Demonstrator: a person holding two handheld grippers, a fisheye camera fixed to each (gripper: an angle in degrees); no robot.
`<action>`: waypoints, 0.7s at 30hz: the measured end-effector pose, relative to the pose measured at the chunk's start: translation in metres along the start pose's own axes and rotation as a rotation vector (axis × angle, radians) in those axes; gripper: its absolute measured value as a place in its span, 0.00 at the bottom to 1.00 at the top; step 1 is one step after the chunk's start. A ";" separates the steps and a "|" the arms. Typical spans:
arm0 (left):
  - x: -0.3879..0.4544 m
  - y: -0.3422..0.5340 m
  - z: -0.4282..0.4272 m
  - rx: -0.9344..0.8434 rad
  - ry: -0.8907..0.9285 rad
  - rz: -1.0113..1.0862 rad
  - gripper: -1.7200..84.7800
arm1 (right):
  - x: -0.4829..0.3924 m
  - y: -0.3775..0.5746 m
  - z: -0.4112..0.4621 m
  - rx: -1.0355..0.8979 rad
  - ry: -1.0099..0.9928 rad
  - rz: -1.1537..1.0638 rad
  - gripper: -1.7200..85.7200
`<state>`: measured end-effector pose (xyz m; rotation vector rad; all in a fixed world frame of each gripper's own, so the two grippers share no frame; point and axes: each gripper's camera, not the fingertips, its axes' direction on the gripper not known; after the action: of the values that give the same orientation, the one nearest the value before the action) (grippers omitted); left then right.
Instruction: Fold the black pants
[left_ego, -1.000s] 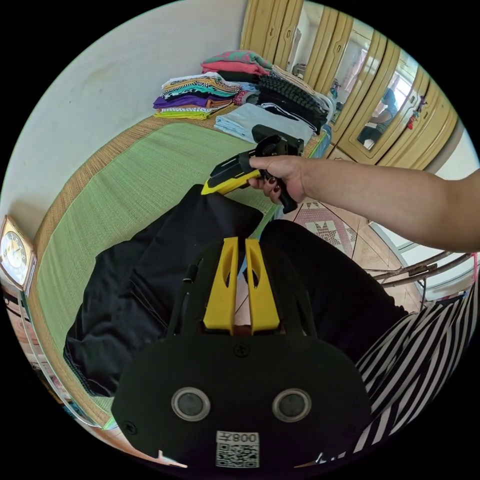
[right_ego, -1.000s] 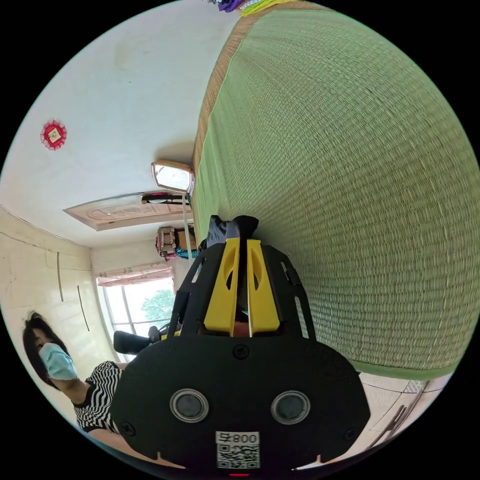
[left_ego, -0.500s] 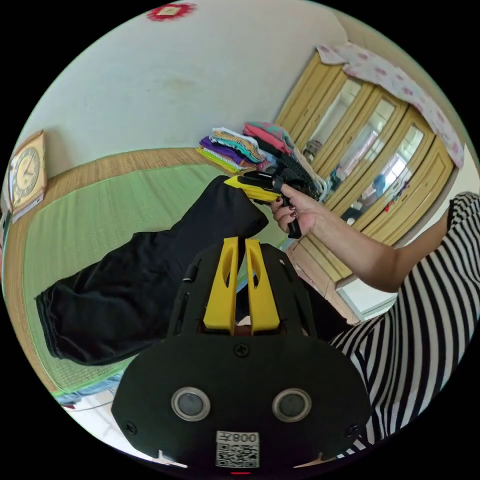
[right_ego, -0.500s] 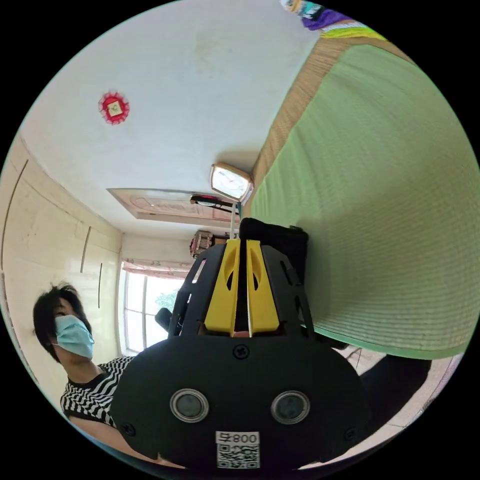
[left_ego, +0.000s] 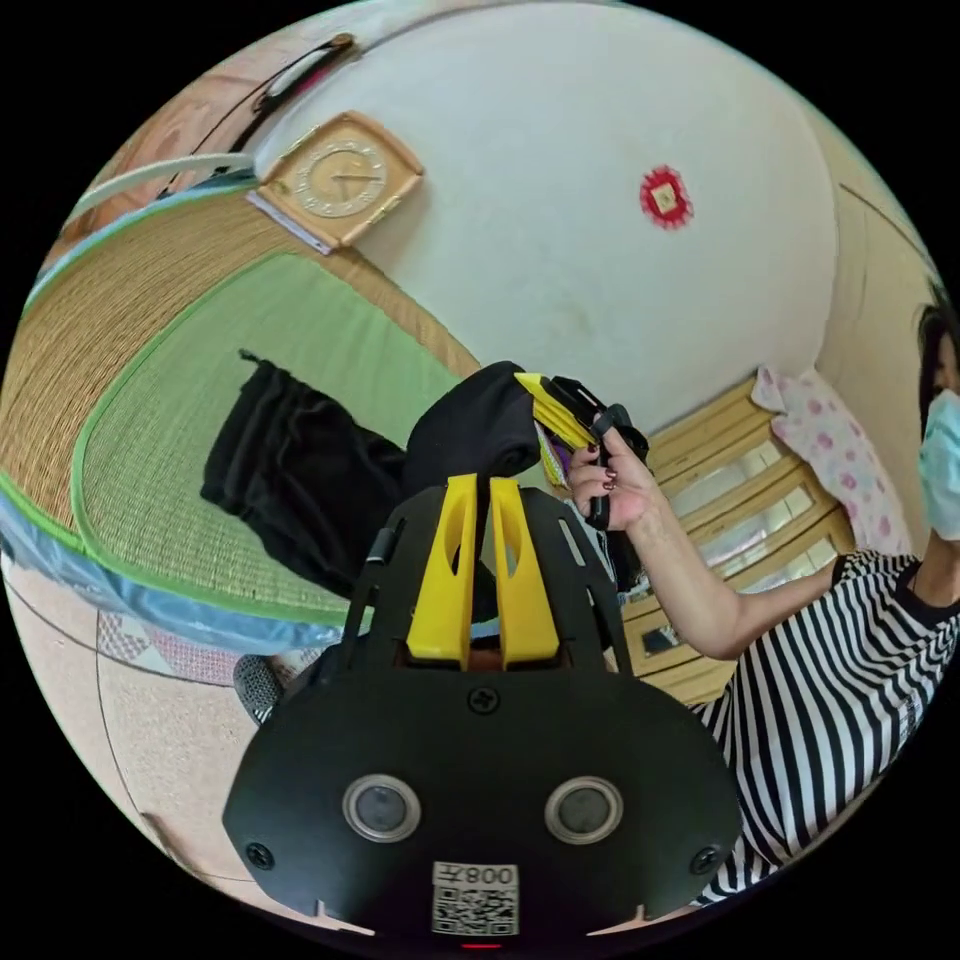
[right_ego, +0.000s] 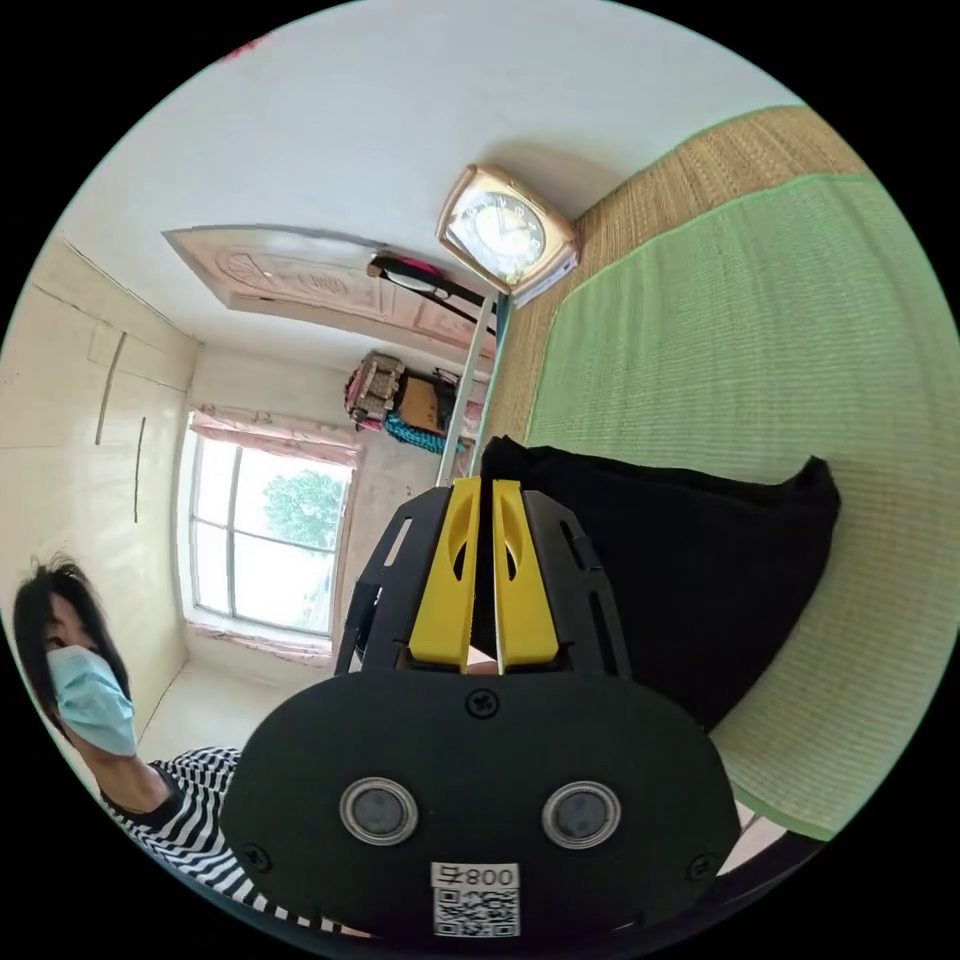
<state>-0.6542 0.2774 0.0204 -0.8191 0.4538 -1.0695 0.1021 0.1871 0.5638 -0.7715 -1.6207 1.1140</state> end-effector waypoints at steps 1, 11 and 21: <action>-0.014 -0.006 -0.015 0.017 0.005 -0.040 0.05 | 0.002 -0.006 0.023 -0.022 0.015 0.001 0.04; -0.096 -0.054 -0.109 0.104 0.047 -0.257 0.05 | 0.038 -0.049 0.183 -0.181 0.115 0.013 0.04; -0.133 -0.071 -0.164 0.173 0.116 -0.364 0.04 | 0.069 -0.075 0.266 -0.331 0.138 -0.051 0.04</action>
<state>-0.8661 0.3207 -0.0349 -0.7025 0.3088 -1.4784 -0.1701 0.1398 0.6333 -0.9920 -1.7170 0.7465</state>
